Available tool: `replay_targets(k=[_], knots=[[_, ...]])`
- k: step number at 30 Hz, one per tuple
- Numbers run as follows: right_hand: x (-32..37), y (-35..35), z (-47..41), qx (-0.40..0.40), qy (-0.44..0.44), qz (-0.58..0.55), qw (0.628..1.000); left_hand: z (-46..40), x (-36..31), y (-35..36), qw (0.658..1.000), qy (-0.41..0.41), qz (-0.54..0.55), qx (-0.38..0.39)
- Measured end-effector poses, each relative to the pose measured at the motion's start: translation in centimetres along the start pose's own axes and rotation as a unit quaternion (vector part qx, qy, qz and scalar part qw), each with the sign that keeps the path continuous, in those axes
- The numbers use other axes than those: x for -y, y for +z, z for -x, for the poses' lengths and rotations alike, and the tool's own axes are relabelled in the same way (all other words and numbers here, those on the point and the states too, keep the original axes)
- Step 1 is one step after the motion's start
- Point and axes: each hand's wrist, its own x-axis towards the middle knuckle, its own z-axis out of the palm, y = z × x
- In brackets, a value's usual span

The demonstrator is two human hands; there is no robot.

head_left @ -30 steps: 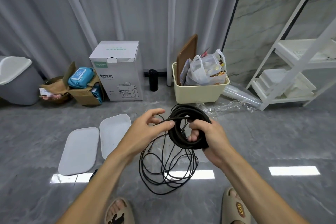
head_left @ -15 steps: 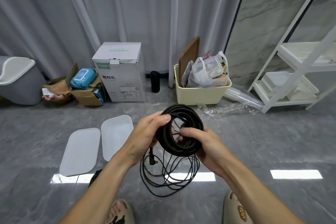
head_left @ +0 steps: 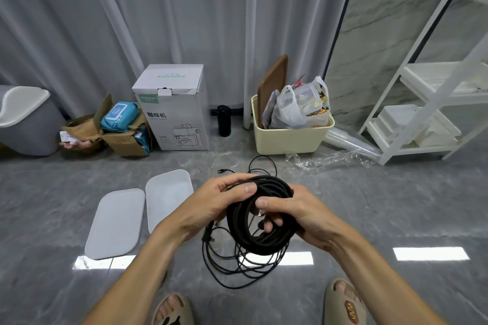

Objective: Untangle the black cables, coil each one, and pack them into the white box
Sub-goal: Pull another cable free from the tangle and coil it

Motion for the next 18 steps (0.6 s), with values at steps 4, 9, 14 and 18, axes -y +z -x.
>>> replay_targets(k=[4, 9, 14, 18], knots=[[-0.9, 0.0, -0.6, -0.019, -0.018, -0.080, 0.996, -0.1, -0.1, -0.2, 1.000, -0.004, 0.018, -0.025], [-1.4, 0.0, -0.9, -0.026, -0.044, -0.190, 0.980, -0.1, 0.6, -0.7, 0.996, 0.034, 0.034, -0.078], [-1.6, 0.5, -1.5, -0.075, -0.064, -0.211, 0.973, -0.4, 1.6, -0.2, 0.990, 0.035, -0.014, -0.136], [-1.8, 1.0, -2.0, -0.130, -0.075, -0.188, 0.970, -0.4, 2.0, 0.7, 0.989, -0.035, 0.044, -0.133]])
